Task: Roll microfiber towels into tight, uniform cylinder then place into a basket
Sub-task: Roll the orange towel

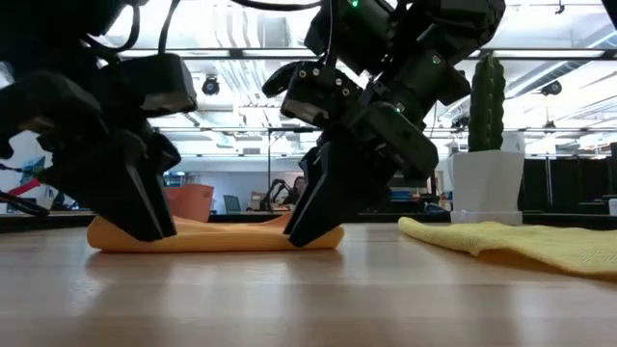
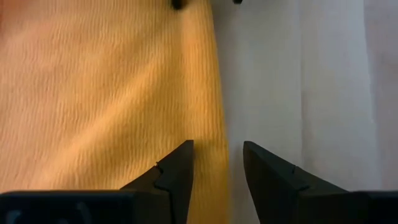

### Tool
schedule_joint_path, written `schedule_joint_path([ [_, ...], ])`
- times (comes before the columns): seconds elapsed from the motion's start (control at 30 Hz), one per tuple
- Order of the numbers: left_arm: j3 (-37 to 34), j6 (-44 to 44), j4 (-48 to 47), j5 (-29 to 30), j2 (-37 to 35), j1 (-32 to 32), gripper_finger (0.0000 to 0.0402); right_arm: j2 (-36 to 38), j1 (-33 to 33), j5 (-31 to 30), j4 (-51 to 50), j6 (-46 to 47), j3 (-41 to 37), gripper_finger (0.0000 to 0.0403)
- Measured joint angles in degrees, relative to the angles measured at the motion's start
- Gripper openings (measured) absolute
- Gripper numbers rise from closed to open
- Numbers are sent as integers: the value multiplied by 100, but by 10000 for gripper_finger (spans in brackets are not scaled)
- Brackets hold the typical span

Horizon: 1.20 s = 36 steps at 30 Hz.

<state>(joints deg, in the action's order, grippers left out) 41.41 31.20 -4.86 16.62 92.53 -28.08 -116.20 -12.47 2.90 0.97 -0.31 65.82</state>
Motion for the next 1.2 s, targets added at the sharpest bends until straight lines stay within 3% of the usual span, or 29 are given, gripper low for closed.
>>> schedule_joint_path([
  [0.43, -81, 10, -232, -551, -244, -4, 125, 171, 0, 2, -245, -59, -4, 182],
  [0.73, -82, 46, -497, -584, -247, -16, 125, 339, 0, 1, -727, -174, -131, 182],
  [1.2, -90, 120, -482, -634, -221, -22, 125, 343, 2, -18, -224, -164, -463, 174],
])
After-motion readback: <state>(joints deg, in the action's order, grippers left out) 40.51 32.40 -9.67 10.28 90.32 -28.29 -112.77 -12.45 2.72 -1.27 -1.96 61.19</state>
